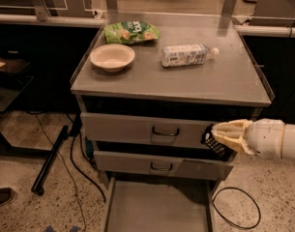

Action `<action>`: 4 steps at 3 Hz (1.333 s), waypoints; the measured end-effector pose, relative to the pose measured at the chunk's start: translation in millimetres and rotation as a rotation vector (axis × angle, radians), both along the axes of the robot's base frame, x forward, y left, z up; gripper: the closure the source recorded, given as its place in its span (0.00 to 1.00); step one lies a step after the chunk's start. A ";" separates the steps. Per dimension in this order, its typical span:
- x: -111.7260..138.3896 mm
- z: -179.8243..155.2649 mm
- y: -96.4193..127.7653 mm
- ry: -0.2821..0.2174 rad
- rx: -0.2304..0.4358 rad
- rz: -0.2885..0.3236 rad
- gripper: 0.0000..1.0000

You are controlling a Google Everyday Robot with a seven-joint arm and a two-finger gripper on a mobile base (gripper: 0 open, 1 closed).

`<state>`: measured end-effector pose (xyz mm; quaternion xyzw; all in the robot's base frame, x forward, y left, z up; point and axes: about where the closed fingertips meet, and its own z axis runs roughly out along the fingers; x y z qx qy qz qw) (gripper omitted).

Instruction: Pick rxbar chocolate from bottom drawer and place on counter

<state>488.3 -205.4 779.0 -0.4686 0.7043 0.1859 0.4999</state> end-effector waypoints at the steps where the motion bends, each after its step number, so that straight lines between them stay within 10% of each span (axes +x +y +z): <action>1: 22.6 35.0 -9.6 -0.061 -0.007 -0.024 1.00; 4: 75.4 91.7 -33.8 -0.130 -0.004 -0.091 1.00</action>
Offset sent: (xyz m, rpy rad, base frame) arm 0.0662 -0.0329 0.1100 -0.0214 -0.1782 -0.0808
